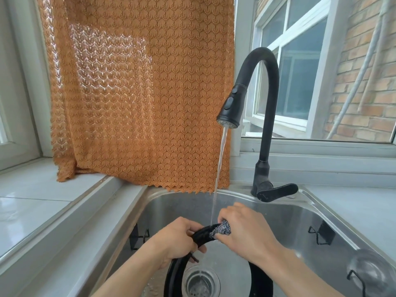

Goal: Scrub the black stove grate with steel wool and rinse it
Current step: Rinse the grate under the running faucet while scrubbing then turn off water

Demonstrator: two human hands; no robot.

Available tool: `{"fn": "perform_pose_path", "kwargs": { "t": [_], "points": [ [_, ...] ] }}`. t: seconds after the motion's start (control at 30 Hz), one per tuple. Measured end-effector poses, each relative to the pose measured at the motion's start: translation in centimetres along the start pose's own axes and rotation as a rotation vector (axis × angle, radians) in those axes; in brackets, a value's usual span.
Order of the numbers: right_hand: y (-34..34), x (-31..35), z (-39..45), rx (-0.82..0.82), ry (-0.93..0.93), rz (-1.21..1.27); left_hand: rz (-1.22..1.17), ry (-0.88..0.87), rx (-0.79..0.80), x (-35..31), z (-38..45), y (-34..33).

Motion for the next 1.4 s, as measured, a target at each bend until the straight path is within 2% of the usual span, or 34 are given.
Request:
{"fn": "perform_pose_path", "kwargs": {
  "t": [0.13, 0.23, 0.3, 0.43, 0.53, 0.63, 0.8, 1.13, 1.4],
  "points": [
    [-0.9, 3.0, 0.0, -0.017, 0.196, -0.041, 0.007, -0.03, -0.001, -0.5, -0.2, -0.5],
    [-1.6, 4.0, 0.0, 0.001, 0.235, -0.076, 0.021, -0.029, -0.032, -0.3, -0.1, -0.3],
    [-1.4, 3.1, 0.2, -0.002, 0.158, -0.036, 0.008, -0.007, -0.044, -0.3, -0.2, -0.1],
    [-0.6, -1.4, 0.1, 0.023, -0.166, 0.004, -0.039, 0.078, -0.047, 0.1, -0.6, 0.3],
    [-0.5, -4.7, -0.8, 0.109, -0.404, -0.023, -0.053, 0.134, -0.029, 0.9, -0.3, 0.3],
    [-1.2, -6.3, -1.5, 0.183, -0.509, -0.055, -0.062, 0.166, -0.013, 1.3, -0.1, 0.0],
    [-2.4, -6.5, -1.9, 0.249, -0.564, -0.097, -0.063, 0.212, 0.02, 1.9, -0.1, -0.3],
    [-3.5, -3.7, -1.6, 0.247, -0.378, -0.187, -0.06, 0.217, 0.046, 1.2, -0.8, -0.7],
    [-3.5, -6.8, -1.8, 0.304, -0.632, -0.093, -0.032, 0.167, 0.06, -0.3, -1.8, -0.7]
  ]
}}
Point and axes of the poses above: each hand's wrist, its own z-axis towards the middle knuckle, its own y-axis out of the back of the hand, x = y × z, the point moved 8 cm from there along z, towards the middle knuckle, and after that the axes turned 14 degrees about -x, right-handed, at the moved point
